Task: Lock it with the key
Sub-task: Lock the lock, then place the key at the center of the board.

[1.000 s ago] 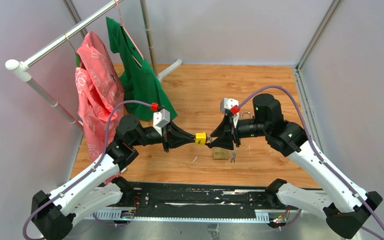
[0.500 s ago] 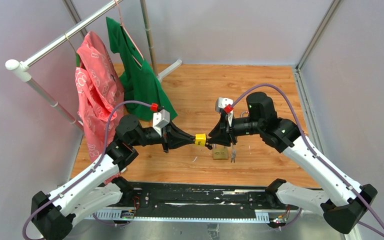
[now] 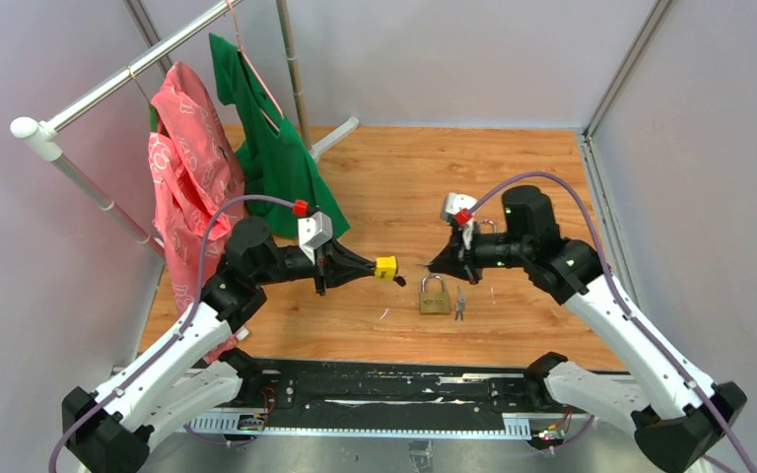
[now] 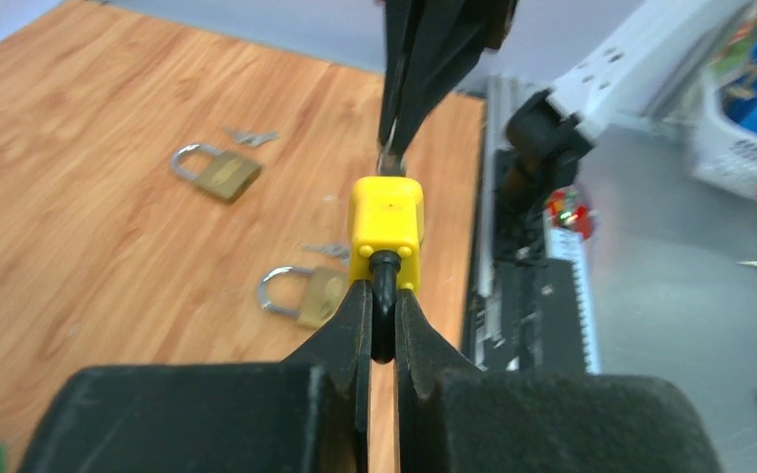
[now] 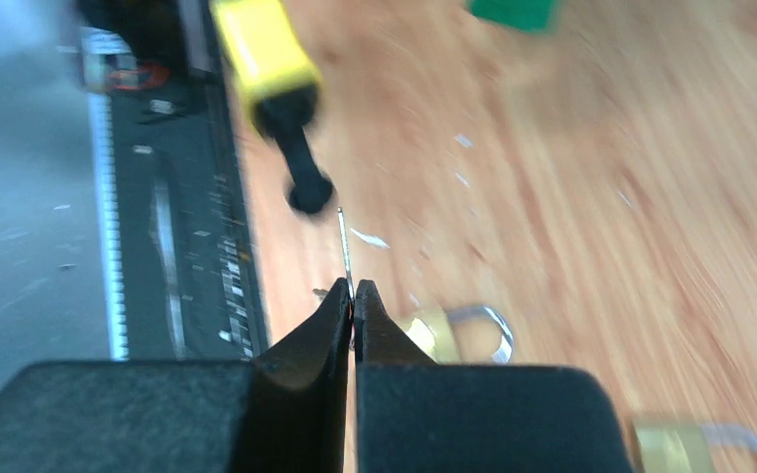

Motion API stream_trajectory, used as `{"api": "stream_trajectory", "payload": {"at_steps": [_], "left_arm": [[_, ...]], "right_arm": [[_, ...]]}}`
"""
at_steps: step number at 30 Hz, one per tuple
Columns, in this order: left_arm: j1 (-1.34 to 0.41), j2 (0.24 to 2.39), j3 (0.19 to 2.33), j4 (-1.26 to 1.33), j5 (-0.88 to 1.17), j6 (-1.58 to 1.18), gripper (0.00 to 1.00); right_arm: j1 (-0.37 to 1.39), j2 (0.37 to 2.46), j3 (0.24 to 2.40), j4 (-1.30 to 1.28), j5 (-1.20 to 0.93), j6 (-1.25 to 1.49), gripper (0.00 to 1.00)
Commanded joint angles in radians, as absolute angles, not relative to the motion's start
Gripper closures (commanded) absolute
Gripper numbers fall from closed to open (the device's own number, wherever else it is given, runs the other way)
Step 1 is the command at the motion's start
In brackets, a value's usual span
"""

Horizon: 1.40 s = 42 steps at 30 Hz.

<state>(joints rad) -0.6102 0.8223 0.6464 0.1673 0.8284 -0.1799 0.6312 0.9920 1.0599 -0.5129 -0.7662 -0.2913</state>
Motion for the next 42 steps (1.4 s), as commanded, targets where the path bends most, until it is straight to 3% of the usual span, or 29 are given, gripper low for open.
{"api": "stream_trajectory", "payload": {"at_steps": [1, 7, 10, 13, 17, 22, 30, 42], "left_arm": [[-0.499, 0.795, 0.72, -0.197, 0.818, 0.215, 1.0], [-0.408, 0.784, 0.748, -0.414, 0.802, 0.454, 1.0], [-0.408, 0.772, 0.715, -0.385, 0.841, 0.407, 1.0], [-0.408, 0.761, 0.688, -0.328, 0.826, 0.331, 1.0], [-0.408, 0.742, 0.686, -0.313, 0.804, 0.3, 1.0], [-0.408, 0.736, 0.67, -0.273, 0.812, 0.258, 1.0], [-0.408, 0.725, 0.66, -0.252, 0.811, 0.231, 1.0], [-0.408, 0.727, 0.661, -0.236, 0.807, 0.226, 1.0]], "right_arm": [[0.435, 0.868, 0.976, -0.612, -0.661, -0.341, 1.0], [0.328, 0.847, 0.888, -0.528, -0.586, -0.202, 1.0], [0.338, 0.907, 0.767, -0.207, -0.612, 0.176, 1.0], [0.403, 0.962, 0.599, 0.185, -0.576, 0.529, 1.0], [0.568, 1.086, 0.562, 0.248, -0.411, 0.627, 1.0], [0.607, 1.344, 0.521, 0.492, -0.46, 0.849, 1.0], [0.62, 1.646, 0.603, 0.606, -0.455, 0.902, 1.0], [0.581, 1.793, 0.745, 0.459, -0.276, 0.783, 1.0]]}}
